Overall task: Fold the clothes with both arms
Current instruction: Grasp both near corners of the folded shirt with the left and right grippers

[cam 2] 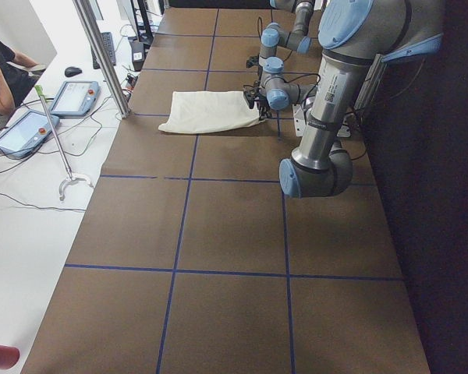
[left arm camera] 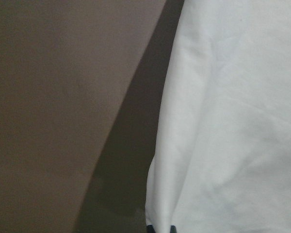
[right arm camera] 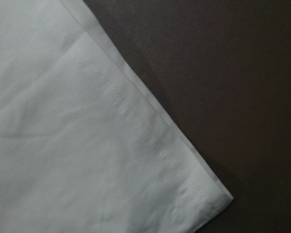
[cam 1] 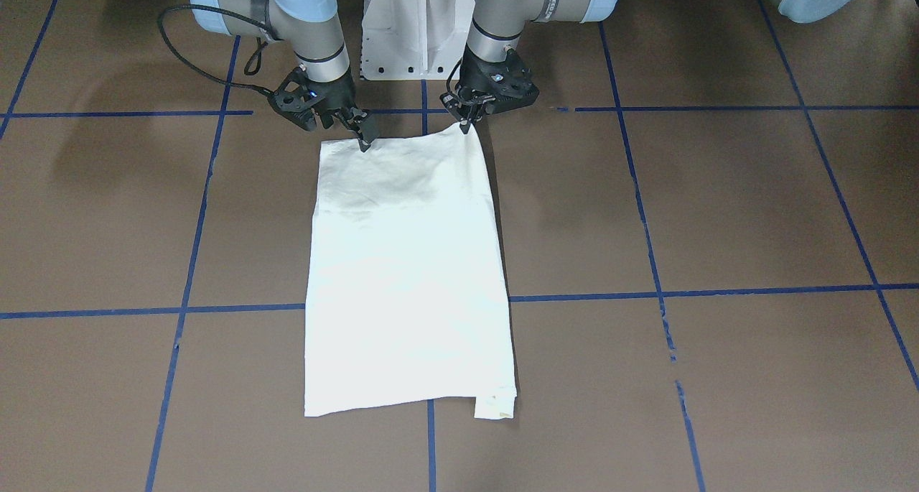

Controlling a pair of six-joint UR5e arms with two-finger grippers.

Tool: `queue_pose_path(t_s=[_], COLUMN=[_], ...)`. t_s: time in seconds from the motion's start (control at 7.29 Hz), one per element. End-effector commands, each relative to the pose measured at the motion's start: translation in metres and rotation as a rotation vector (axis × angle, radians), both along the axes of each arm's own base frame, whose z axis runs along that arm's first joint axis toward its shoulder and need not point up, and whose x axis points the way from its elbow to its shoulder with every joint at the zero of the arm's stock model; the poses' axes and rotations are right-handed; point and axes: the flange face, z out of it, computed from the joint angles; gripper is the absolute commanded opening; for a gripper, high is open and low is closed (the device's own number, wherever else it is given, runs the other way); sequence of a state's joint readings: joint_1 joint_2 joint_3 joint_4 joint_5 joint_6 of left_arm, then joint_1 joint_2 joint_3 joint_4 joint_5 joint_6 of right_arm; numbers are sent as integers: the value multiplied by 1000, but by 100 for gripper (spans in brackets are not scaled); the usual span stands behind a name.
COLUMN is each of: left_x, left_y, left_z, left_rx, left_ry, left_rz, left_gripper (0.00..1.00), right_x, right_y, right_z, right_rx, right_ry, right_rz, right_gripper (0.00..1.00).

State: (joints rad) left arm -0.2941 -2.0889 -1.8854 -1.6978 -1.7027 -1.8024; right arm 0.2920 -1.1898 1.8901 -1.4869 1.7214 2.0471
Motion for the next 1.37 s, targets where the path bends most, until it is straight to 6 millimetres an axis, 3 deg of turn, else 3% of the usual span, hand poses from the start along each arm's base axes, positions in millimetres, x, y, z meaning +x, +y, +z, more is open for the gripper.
queue_pose_path(t_s=[0.0, 0.27, 0.82, 1.23], left_x=[0, 0, 3, 3], left_y=[1, 0, 0, 0], left_z=[1, 5, 3, 4], left_rx=[0, -1, -1, -1], left_ry=[-1, -7, -6, -7], left_rz=[1, 0, 0, 0], left_gripper=[0, 0, 0, 0], right_x=[-6, -19, -24, -22], right_y=[-2, -5, -5, -6], right_z=[8, 5, 6, 3], right_rx=[-1, 9, 8, 13], right_ry=[17, 25, 33, 24], right_rz=[2, 10, 9, 6], right_gripper=[100, 100, 100, 13])
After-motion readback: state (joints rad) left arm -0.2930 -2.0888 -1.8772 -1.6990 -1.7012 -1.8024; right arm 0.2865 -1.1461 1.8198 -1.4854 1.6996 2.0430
